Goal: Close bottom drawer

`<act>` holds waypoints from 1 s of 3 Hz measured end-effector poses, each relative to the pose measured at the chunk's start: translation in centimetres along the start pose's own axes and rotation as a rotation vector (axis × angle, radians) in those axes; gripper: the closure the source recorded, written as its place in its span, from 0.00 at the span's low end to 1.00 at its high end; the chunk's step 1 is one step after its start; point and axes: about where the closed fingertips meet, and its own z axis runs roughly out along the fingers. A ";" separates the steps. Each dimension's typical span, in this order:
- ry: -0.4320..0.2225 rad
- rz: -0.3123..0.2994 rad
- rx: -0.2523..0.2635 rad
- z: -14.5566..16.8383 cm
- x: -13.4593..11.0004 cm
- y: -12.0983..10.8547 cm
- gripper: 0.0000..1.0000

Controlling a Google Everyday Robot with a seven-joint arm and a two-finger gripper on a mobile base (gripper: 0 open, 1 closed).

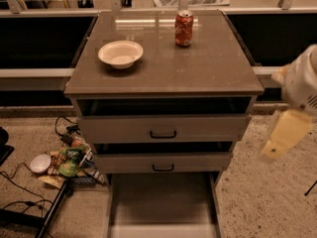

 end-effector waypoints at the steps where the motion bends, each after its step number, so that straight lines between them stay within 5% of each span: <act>1: -0.049 0.084 -0.008 4.6 2.9 3.5 0.00; 3: -0.091 0.206 -0.089 18.2 9.0 12.3 0.00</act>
Offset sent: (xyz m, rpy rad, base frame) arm -0.1077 -0.0133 -0.2892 0.2137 0.1178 -0.1803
